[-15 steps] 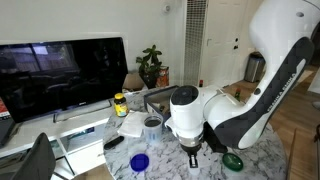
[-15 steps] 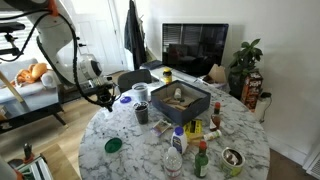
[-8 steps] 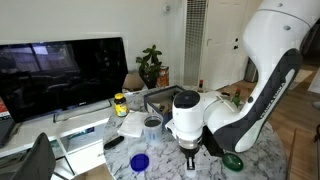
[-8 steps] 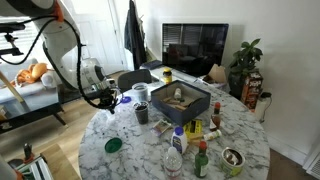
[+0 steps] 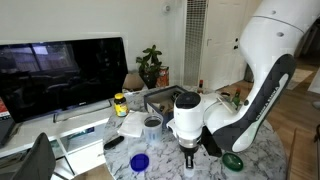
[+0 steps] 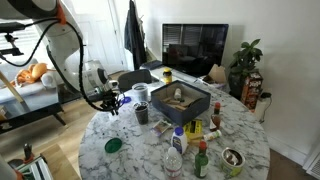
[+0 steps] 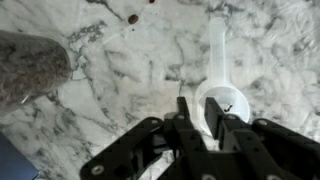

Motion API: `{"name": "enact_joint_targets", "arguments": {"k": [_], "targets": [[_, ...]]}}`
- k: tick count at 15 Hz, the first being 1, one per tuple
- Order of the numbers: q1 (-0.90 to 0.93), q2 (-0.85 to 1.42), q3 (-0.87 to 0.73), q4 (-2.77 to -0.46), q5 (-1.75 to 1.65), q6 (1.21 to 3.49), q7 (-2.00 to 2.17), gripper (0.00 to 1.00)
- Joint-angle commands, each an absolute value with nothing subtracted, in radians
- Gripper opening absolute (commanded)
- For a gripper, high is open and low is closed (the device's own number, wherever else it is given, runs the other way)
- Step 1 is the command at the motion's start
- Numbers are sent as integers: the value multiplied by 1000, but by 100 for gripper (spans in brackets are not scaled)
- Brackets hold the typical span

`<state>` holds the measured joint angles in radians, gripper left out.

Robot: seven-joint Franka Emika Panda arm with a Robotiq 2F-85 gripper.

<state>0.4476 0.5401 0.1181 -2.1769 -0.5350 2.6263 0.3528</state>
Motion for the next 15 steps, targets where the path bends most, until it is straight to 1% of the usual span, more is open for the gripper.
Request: {"name": "enact_joint_targets", "arguments": {"k": [1, 2, 4, 5, 7, 11, 15], "targets": [[481, 508, 89, -2194, -504, 2638, 371, 57], [479, 494, 91, -2194, -497, 2633, 369, 66], [433, 456, 138, -2206, -418, 2623, 320, 79], [418, 430, 152, -2214, -379, 2626, 308, 88], [383, 373, 187, -2225, -282, 2618, 266, 99], [352, 223, 201, -2257, -171, 2587, 257, 100], [323, 69, 213, -2268, -107, 2450, 223, 99]]}}
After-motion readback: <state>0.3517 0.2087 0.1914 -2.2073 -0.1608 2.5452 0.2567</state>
